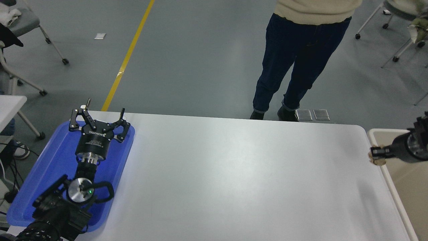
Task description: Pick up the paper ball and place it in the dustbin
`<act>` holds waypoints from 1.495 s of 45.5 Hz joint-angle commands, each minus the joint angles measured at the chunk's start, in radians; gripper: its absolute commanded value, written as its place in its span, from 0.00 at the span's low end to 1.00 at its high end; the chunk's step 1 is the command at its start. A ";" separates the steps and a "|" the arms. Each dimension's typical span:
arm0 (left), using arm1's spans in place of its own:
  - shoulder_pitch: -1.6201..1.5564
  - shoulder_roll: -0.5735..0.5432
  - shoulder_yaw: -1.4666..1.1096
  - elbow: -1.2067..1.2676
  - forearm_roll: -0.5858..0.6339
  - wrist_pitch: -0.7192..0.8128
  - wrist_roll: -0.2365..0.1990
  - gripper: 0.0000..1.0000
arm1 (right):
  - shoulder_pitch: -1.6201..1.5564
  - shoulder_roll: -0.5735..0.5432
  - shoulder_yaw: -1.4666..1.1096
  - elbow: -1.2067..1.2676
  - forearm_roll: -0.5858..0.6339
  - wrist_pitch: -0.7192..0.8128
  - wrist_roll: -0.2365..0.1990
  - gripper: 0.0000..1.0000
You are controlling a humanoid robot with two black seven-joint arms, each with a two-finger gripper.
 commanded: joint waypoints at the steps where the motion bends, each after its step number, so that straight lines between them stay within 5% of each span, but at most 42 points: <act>1: 0.000 0.000 0.000 -0.001 0.000 0.000 0.000 1.00 | 0.398 -0.022 -0.210 0.168 0.013 0.176 0.009 0.00; 44: 0.000 0.000 0.000 0.001 -0.001 0.000 -0.001 1.00 | 0.480 -0.064 -0.255 0.156 0.008 0.267 0.000 0.00; 52: 0.000 0.000 0.000 0.001 -0.001 0.000 -0.001 1.00 | 0.345 -0.102 -0.236 -0.034 0.004 0.264 0.001 0.00; 56: 0.000 0.000 0.000 0.001 -0.001 0.000 -0.001 1.00 | 0.208 -0.133 -0.207 -0.217 0.005 0.260 0.015 0.00; 68: 0.000 0.000 0.000 0.001 -0.001 0.000 -0.001 1.00 | -0.403 -0.134 0.122 -0.718 0.019 0.245 0.165 0.00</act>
